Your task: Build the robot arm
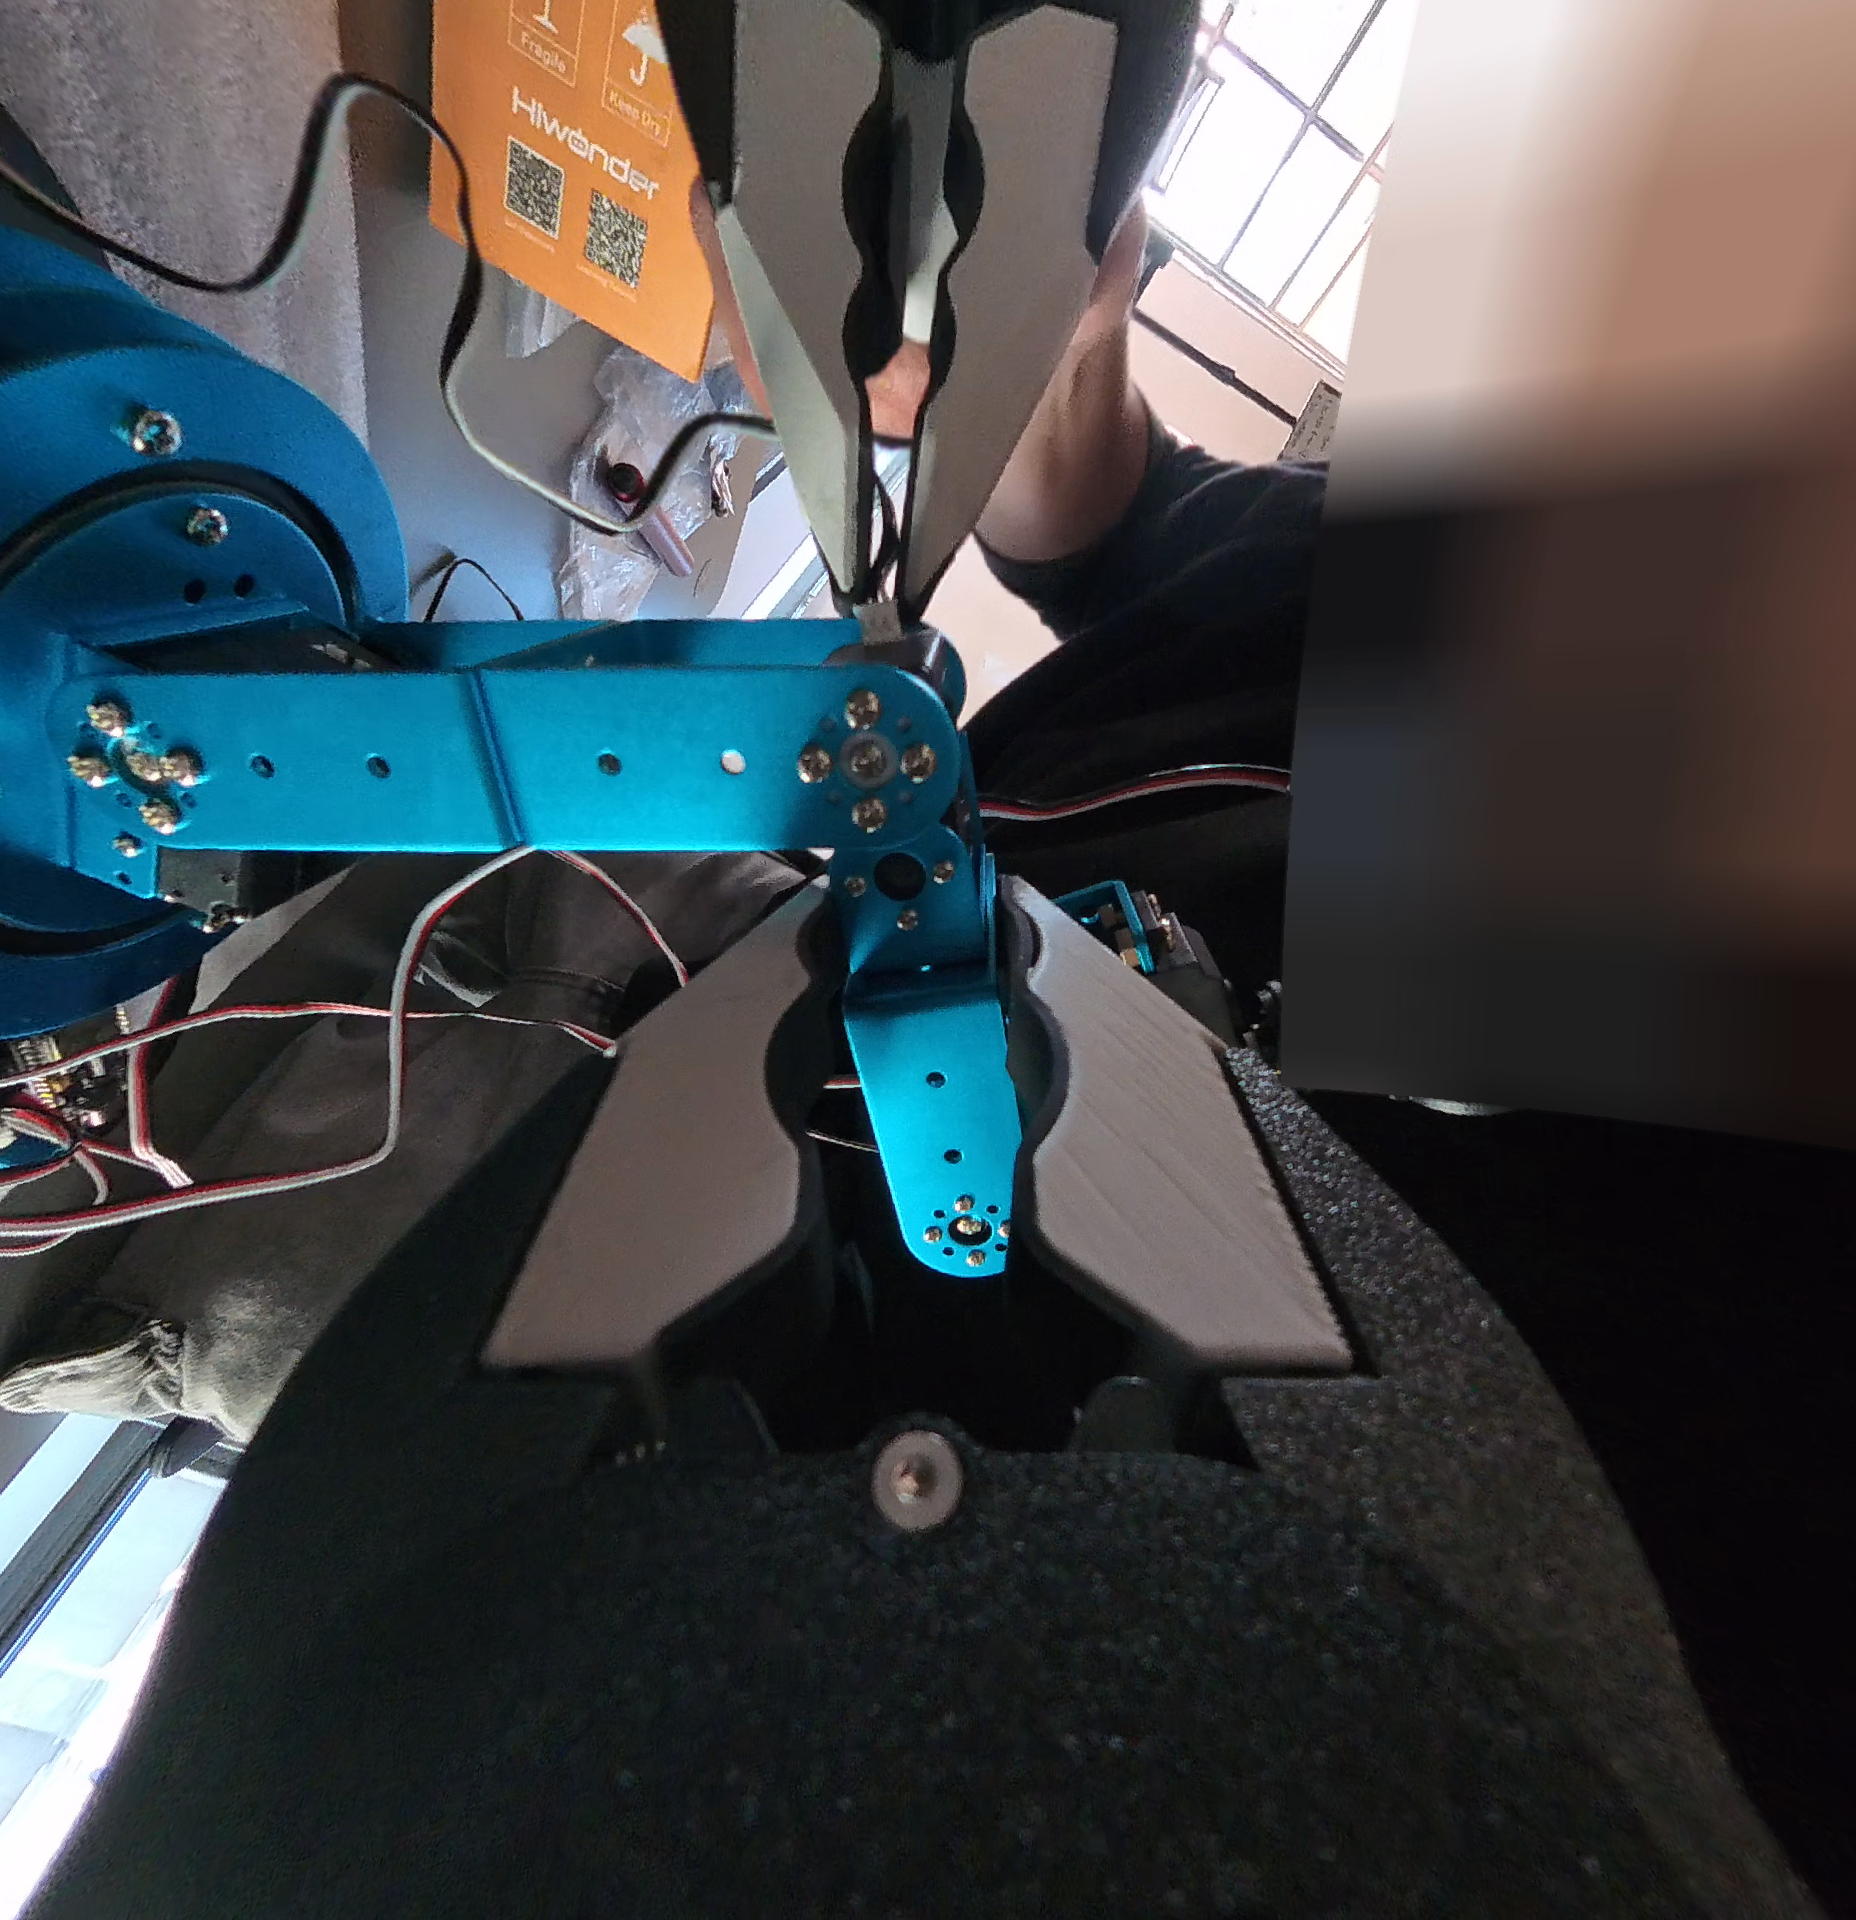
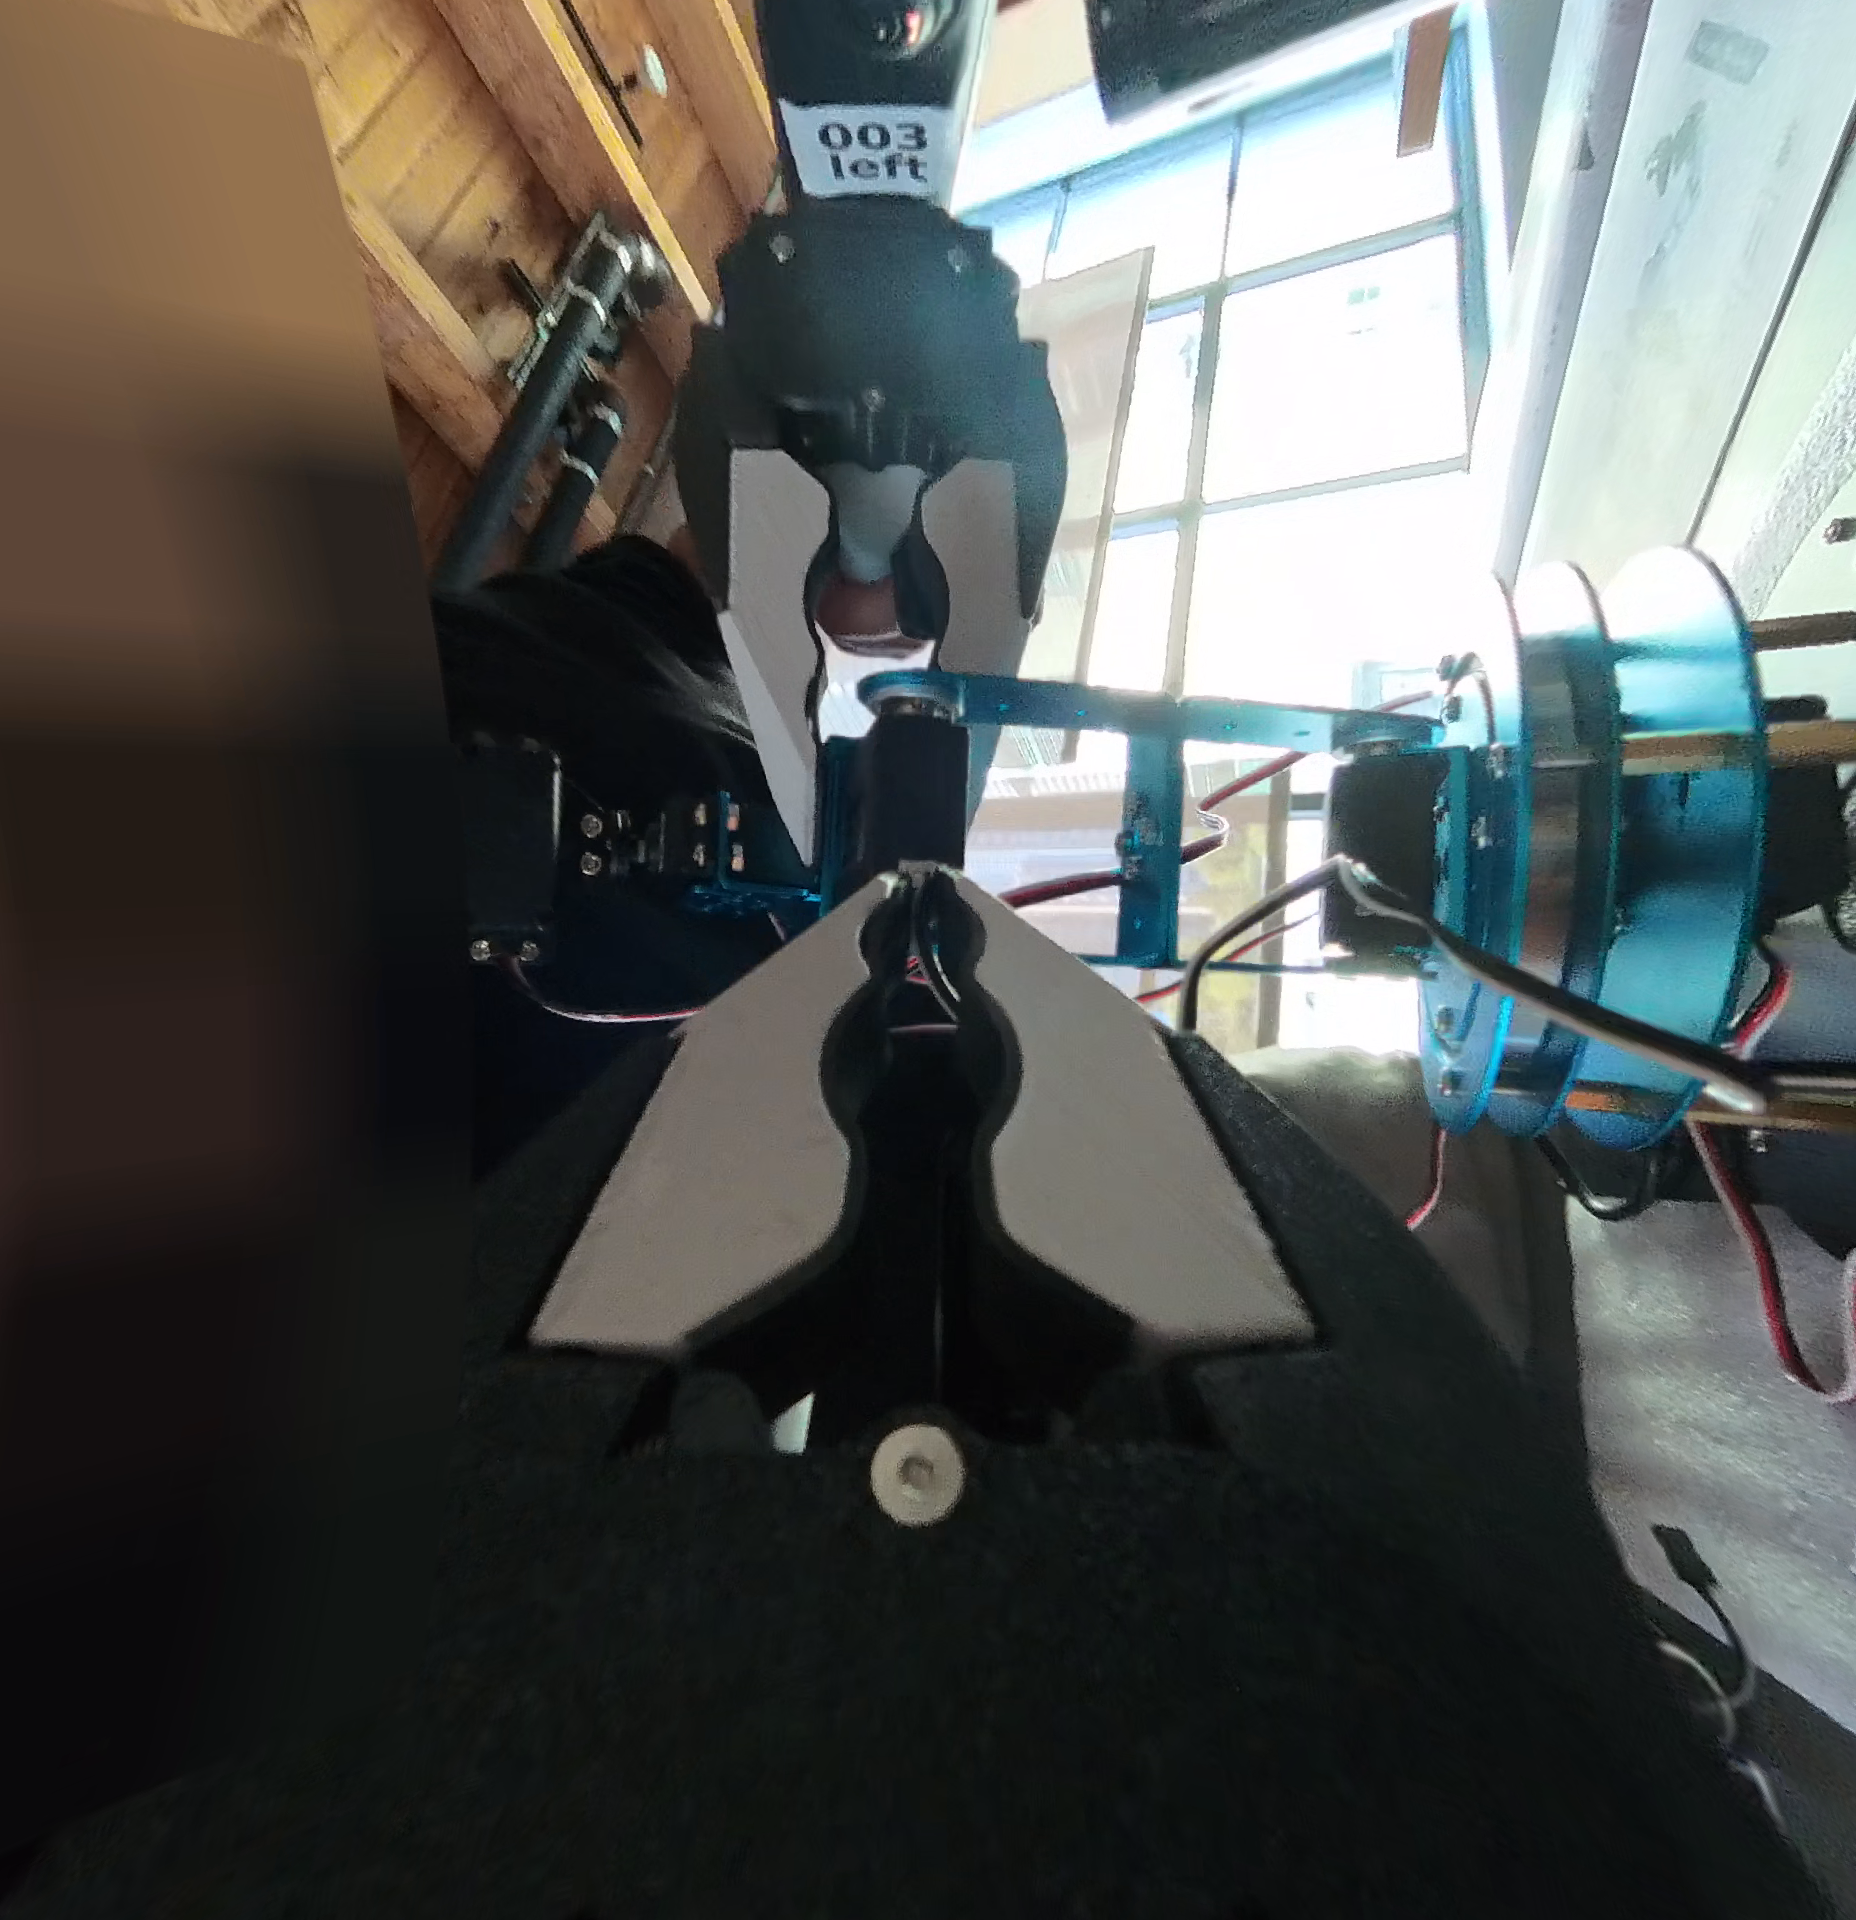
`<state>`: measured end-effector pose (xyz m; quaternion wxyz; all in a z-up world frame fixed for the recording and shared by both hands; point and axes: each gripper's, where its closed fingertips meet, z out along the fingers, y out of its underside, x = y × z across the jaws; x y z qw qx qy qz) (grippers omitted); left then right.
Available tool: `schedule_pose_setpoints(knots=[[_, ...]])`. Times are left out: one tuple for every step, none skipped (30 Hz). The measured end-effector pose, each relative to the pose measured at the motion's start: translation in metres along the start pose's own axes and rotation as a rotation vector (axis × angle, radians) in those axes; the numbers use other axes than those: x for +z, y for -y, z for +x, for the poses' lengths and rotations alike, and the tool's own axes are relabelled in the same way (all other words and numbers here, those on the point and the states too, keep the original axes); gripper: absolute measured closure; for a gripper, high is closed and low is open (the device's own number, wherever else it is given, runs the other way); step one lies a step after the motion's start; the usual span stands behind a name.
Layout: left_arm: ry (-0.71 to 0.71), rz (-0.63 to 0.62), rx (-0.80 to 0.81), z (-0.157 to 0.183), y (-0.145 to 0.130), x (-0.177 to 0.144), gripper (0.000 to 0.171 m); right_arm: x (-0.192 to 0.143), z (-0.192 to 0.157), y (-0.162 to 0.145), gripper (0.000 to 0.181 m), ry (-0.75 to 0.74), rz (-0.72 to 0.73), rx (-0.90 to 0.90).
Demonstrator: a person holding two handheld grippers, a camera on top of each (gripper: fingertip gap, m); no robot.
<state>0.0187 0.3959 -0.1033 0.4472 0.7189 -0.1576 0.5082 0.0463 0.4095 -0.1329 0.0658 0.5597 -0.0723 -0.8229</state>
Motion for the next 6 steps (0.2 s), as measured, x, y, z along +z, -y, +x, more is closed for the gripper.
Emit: schedule_pose_setpoints(knots=[[0.001,-0.002,0.0,-0.0001,-0.0001,0.0,0.145,0.0,0.0,-0.0003,0.179,-0.007,-0.027,-0.005],[0.003,-0.005,0.0,-0.0001,-0.0002,0.0002,0.145,-0.0001,-0.0001,-0.0008,0.179,-0.012,-0.058,-0.004],[0.004,-0.006,0.0,-0.0002,-0.0004,0.0003,0.145,-0.0002,-0.0002,-0.0015,0.179,-0.013,-0.093,0.005],[0.004,-0.007,0.0,-0.0001,-0.0003,0.0002,0.145,-0.0004,-0.0004,-0.0018,0.179,-0.01,-0.129,0.023],[0.004,-0.007,-0.001,-0.0001,-0.0001,0.0002,0.145,-0.0005,-0.0004,-0.0017,0.179,-0.001,-0.163,0.053],[0.004,-0.008,-0.002,-0.0001,0.0,0.0002,0.145,-0.0005,-0.0004,-0.0013,0.179,0.009,-0.195,0.088]])
